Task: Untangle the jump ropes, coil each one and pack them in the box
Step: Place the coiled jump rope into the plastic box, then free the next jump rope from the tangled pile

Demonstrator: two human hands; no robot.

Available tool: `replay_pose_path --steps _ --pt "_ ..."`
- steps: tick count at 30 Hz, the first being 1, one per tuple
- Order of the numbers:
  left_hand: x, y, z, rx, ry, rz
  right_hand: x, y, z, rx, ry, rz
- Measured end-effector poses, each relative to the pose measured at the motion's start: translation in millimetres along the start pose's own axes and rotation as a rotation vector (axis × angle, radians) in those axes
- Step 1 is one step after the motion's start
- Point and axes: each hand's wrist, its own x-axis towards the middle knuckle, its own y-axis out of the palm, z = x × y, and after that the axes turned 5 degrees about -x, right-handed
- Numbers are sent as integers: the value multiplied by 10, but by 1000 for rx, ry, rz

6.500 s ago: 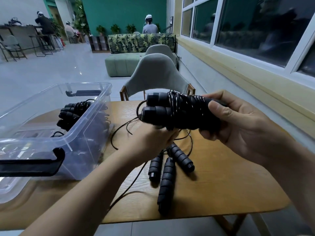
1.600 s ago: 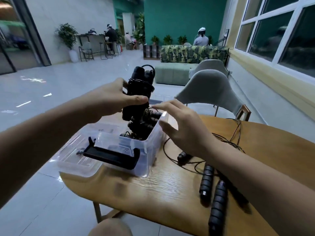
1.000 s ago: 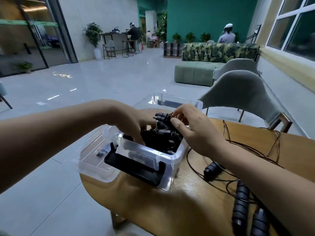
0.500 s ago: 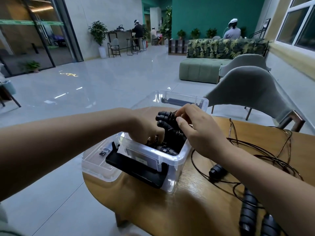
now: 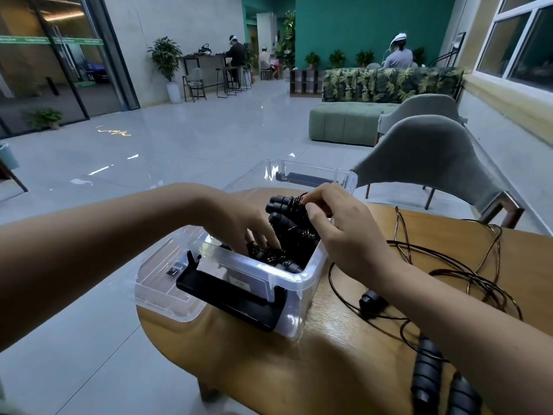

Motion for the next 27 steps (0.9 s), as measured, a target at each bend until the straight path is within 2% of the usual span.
replay_pose_path --steps 6,14,20,27 --pt "-214 -93 -109 -103 14 -117 -118 -125 8 46 15 -72" --pt "-327 -185 -553 -160 164 -430 -315 -581 -11 43 112 -96" --pt "-144 -35 -1035 -159 270 -516 -647 -953 -86 30 190 -95" --pt "186 198 -1613 -188 332 -565 -1088 -1356 -172 32 305 -175"
